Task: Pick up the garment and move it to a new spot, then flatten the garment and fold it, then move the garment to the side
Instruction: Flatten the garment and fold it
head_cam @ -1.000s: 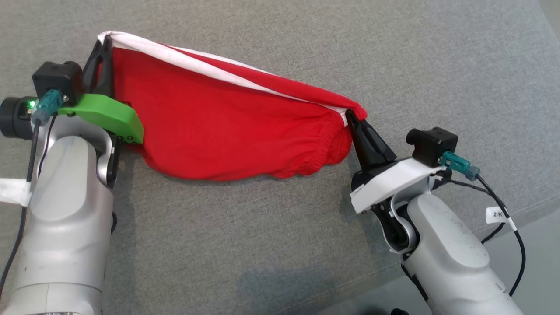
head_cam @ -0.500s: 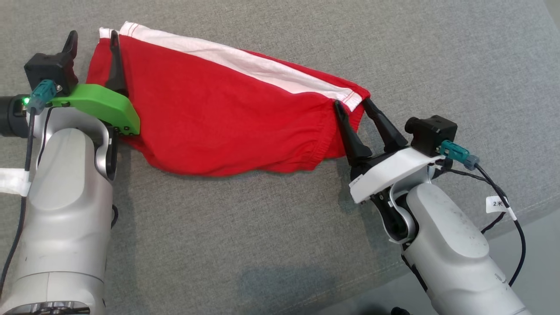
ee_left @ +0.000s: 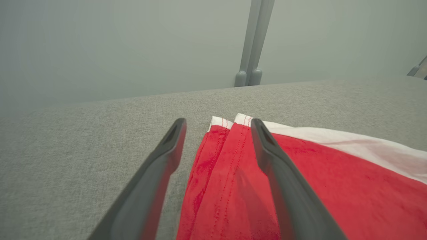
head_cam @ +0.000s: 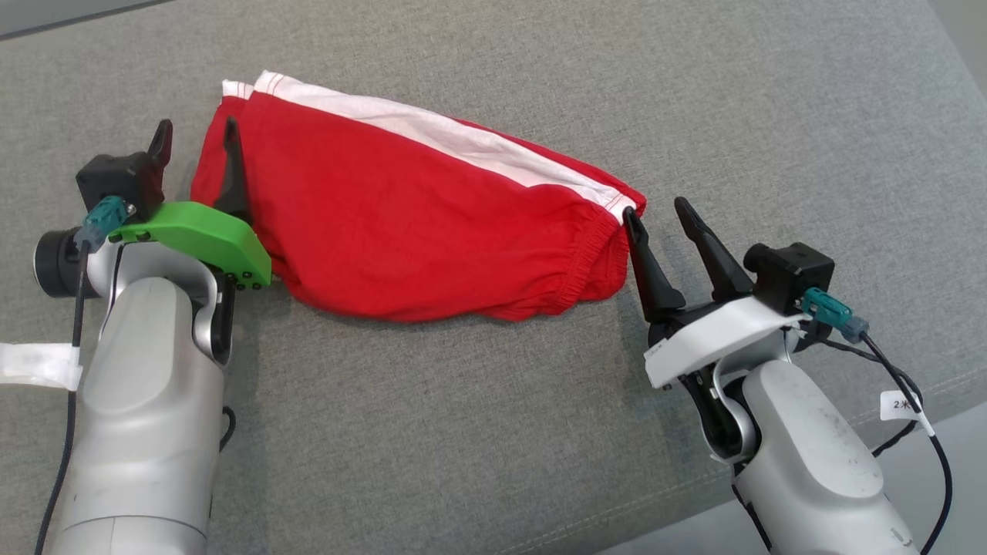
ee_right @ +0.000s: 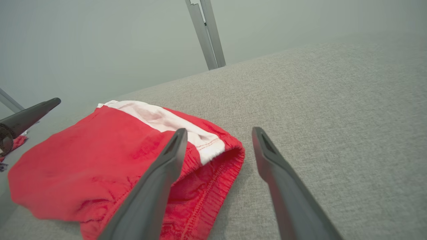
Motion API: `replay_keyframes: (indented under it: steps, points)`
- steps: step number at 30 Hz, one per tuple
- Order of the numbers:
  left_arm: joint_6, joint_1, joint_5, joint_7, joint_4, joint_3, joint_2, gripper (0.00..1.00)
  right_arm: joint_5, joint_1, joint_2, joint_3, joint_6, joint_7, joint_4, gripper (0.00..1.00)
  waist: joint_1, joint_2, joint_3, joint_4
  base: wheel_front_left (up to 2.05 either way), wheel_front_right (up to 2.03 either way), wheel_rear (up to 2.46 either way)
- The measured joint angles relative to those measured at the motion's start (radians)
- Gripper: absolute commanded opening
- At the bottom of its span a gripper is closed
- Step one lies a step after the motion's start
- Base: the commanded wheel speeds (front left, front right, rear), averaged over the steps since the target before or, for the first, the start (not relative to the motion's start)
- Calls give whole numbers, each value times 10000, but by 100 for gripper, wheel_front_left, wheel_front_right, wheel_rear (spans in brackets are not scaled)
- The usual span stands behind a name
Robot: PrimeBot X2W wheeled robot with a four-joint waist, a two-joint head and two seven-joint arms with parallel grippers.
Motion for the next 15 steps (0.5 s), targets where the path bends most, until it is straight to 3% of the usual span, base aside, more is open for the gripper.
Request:
replay_keyframes:
  steps: [15]
  points:
    - [-67,-94,-362,575,2190,-38,86,100,-571,1273,-4,-803,-2,2,-1095,100,0,0,-687,-170,0,0,0]
